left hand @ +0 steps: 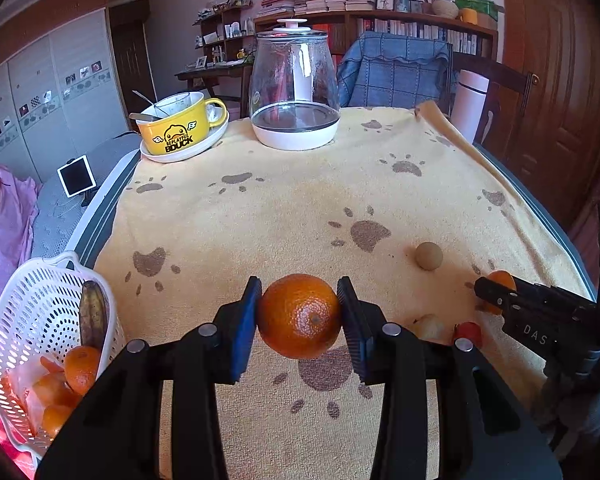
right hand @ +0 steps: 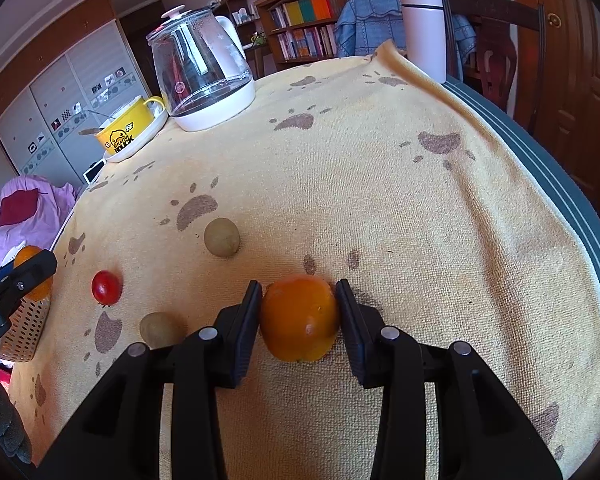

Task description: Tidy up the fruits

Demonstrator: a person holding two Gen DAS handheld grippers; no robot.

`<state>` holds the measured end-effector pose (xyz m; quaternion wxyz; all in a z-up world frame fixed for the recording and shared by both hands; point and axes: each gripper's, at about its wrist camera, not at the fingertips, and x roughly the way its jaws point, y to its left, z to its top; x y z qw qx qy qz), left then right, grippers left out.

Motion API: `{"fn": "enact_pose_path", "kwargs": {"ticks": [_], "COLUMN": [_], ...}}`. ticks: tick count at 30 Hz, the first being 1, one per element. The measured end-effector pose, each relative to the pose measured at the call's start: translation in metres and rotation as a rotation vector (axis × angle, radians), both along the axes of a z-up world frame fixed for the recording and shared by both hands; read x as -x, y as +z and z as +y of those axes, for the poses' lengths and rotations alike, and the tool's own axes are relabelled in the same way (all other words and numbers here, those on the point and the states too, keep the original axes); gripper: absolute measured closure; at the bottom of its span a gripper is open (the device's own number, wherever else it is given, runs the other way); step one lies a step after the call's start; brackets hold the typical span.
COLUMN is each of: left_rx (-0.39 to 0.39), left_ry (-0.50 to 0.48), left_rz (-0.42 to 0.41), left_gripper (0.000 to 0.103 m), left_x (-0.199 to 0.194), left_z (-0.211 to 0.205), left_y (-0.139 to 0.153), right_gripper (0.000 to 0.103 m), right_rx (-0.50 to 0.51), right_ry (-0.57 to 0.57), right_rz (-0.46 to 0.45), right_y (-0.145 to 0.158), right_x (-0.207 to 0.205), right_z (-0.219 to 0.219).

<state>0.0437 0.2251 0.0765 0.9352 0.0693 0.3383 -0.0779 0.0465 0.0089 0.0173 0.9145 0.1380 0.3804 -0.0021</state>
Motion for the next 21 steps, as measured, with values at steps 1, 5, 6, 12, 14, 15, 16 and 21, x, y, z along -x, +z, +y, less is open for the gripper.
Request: {"fn": "enact_pose_path", "kwargs": {"ticks": [1,5,6,12,14,15,16,21], "left_rx": [-0.003,-0.007,-0.011,-0.019,-0.022,-0.026,-0.03,-0.037], "left_ry": [0.004,0.017,0.021,0.04,0.048,0.053,0.057,0.071], "left_rz": [-0.005,-0.022,-0.028,-0.054,-0.064,-0.07,-0.076,-0.103], "left_gripper": [0.063,0.063,0.063,0.063,0.063,0.063,0.063,0.063], "left_x": [0.001,0.006,0.007,0.014,0.017,0.018,0.02,0.027], "left_z": [0.001,0.006,0.007,0.014,0.017,0.018,0.02,0.027], "left_y": [0.001,0.005,0.006,0.011,0.013,0.014,0.015,0.02], "right_gripper": [0.064,0.064,0.064,0.065,0.065,0.065,0.065,0.065], "right_rx": [0.001,0.007,0.01,0.025,0.03,0.032,0.034,0.034], "right_ry": [-0.001,-0.003,-0.004,-0.01,-0.012,-0.013,-0.015,-0.026], "right_rz": [-0.002,-0.008,-0.009,-0.015,-0.015,-0.015,-0.016,-0.014], "right_y": [0.0,0.001,0.001,0.002,0.002,0.002,0.002,0.003], "right_x": [0.0,0.002,0.002,0.003,0.003,0.003,0.004,0.005], "right_z": [0.0,0.0,0.0,0.002,0.002,0.002,0.002,0.0]}}
